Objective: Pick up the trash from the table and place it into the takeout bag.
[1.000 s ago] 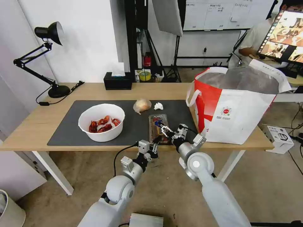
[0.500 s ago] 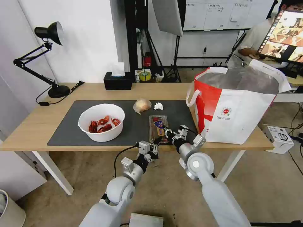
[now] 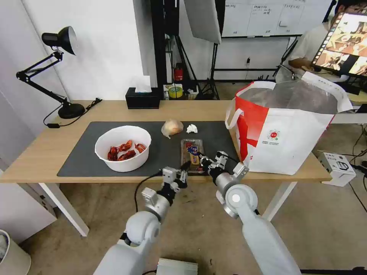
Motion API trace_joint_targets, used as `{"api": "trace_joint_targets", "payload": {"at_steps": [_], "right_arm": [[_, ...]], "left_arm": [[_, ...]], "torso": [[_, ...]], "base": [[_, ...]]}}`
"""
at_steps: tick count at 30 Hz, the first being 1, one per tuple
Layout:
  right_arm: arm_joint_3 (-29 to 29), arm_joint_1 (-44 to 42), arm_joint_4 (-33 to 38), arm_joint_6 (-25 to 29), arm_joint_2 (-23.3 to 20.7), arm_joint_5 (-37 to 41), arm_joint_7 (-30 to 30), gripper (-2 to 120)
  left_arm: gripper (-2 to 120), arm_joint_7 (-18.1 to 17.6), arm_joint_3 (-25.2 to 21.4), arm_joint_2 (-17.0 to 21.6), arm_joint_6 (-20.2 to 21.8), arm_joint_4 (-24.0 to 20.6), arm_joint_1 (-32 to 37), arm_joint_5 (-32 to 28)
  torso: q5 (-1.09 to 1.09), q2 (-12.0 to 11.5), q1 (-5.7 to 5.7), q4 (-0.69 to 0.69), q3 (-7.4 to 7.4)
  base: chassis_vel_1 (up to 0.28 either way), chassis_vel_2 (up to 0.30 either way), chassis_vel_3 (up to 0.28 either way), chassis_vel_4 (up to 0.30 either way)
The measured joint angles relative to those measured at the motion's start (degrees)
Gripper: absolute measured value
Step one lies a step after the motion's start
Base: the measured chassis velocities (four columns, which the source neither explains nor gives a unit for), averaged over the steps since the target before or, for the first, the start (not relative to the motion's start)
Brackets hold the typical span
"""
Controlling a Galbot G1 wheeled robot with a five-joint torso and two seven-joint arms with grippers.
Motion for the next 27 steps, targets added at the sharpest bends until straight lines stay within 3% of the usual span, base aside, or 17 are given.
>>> {"api": "trace_joint_targets", "payload": {"at_steps": [4,7,16,18,22,27], "right_arm": [[0.0,-0.3,0.6,0.0,-0.6,-0.1,-0.1,0],[0.2,-1.4,2.2,0.1,-1.4,-1.1,-0.4,0],[1.6,-4.0,5.7,0.3,-2.4,-1.6,-1.1,0],[2.4,-5.4,7.5,0.3,-2.7,-1.6,-1.7,0],[4.9,-8.7,10.7,0.5,-3.5,-2.3,-2.8,0],[7.6,-11.1,12.9,1.5,-4.9,-3.4,-4.0,0]], "left_arm": [[33,-0.2,-1.5,0.1,0.5,-1.5,0.7,-0.7],[49,-0.4,-4.8,0.1,1.7,-5.1,3.1,-1.2],[78,-2.0,-10.2,-0.4,2.7,-9.8,8.2,-1.4],[90,-2.5,-11.8,-0.5,3.0,-11.1,10.0,-1.3],[99,-2.7,-12.1,-0.5,3.7,-11.4,10.7,-1.1],[100,-2.6,-13.6,-1.4,4.0,-13.2,13.4,-0.2]], "torso": [[0.0,0.0,0.0,0.0,0.0],[0.0,0.0,0.0,0.0,0.0],[-0.01,0.0,0.0,0.0,0.0],[0.0,0.0,0.0,0.01,0.0],[0.0,0.0,0.0,0.0,-0.01],[0.01,0.0,0.0,-0.02,0.0]], "base": [[0.0,0.0,0.0,0.0],[0.0,0.0,0.0,0.0],[0.0,0.0,0.0,0.0],[0.0,0.0,0.0,0.0],[0.0,0.0,0.0,0.0],[0.0,0.0,0.0,0.0]]}}
